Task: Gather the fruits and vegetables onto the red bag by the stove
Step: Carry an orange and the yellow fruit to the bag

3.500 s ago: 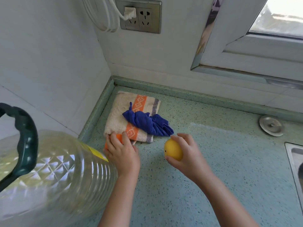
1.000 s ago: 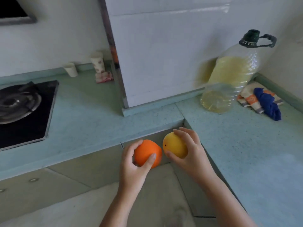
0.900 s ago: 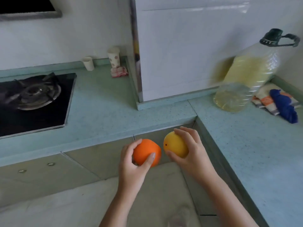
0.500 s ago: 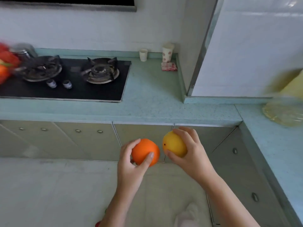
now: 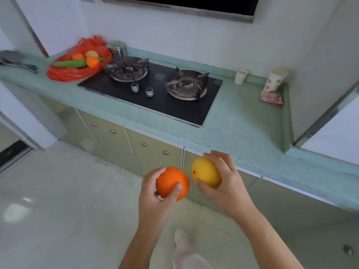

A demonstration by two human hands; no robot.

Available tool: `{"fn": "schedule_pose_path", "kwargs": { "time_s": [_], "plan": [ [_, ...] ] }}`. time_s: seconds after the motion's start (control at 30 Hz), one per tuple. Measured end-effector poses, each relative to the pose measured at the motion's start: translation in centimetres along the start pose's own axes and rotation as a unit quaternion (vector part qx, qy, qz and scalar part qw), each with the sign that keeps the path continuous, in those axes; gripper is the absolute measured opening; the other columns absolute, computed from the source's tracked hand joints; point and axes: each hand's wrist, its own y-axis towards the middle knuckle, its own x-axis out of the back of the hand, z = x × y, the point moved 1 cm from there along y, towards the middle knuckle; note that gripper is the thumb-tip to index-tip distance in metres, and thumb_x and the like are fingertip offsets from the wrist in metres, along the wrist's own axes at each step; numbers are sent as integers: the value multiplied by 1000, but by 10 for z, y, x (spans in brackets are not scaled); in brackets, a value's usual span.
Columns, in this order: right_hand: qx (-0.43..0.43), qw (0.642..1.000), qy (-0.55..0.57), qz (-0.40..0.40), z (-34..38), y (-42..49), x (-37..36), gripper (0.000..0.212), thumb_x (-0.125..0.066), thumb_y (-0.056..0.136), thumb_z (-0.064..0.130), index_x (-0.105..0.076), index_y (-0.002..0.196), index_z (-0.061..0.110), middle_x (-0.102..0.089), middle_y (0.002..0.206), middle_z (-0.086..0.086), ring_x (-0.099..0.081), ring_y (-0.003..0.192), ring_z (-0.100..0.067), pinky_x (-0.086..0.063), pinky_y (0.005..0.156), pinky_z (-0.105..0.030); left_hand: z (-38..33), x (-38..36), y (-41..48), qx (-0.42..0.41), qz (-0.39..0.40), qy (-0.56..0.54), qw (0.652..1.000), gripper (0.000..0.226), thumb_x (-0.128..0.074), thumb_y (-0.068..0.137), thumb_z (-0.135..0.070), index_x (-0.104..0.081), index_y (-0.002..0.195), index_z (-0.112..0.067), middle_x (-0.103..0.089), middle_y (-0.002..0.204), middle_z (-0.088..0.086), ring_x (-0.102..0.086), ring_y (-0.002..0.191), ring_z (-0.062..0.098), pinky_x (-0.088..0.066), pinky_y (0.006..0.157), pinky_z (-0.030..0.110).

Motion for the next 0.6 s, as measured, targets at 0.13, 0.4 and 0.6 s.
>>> {"fn": "schedule_pose_path", "kwargs": {
  "time_s": [0.13,0.4,0.6],
  "plan": [
    [24,999,25,19,0,61,-18,59,-77,70,26,-50,123,26,-35,127,9,-42,113,-10,-32,79,-4,-2,1,50,16,-38,29,999,45,-76,73,-20,-52,105,-42,-48,113,-24,-50,102,1,-47,72,21],
    [61,995,62,46,3,182,-41,57,-78,68,27,-51,118,29,-33,124,15,-40,107,-2,-29,74,6,-15,-3,160,12,-97,59,993,47,-76,72,-19,-50,103,-42,-46,112,-25,-48,101,1,-48,72,23],
    [91,988,61,105,18,245,-68,59,-74,71,33,-45,122,35,-27,125,19,-37,109,-2,-31,72,2,-8,7,207,26,-148,51,987,45,-76,72,-16,-52,104,-37,-49,113,-18,-50,102,8,-49,72,24]
  ]
}}
